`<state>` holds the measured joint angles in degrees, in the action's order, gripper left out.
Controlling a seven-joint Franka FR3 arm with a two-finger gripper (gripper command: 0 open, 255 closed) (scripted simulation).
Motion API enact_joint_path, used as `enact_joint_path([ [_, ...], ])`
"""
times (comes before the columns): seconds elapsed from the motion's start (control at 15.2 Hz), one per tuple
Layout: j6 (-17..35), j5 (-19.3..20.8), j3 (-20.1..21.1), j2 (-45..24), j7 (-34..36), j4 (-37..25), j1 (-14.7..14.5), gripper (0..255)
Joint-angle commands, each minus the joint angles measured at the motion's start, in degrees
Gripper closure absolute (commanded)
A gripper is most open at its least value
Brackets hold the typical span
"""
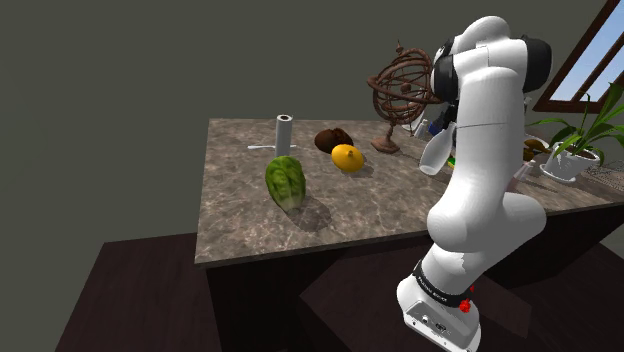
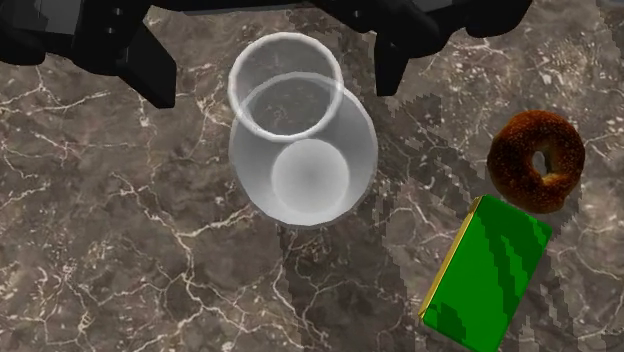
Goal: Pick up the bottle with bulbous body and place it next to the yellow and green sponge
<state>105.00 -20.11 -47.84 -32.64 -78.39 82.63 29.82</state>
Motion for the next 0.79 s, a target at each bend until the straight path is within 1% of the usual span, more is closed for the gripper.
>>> enact_joint_path([
  [0.0, -1.7, 0.3, -0.2, 0.3, 0.3, -1.6, 0.2, 0],
  [0.2, -6.9, 0.8, -0.5, 0.7, 0.9, -6.7, 1.1, 0],
  [0.73, -6.9, 0.8, -0.5, 0.7, 0.9, -6.7, 1.1, 0],
])
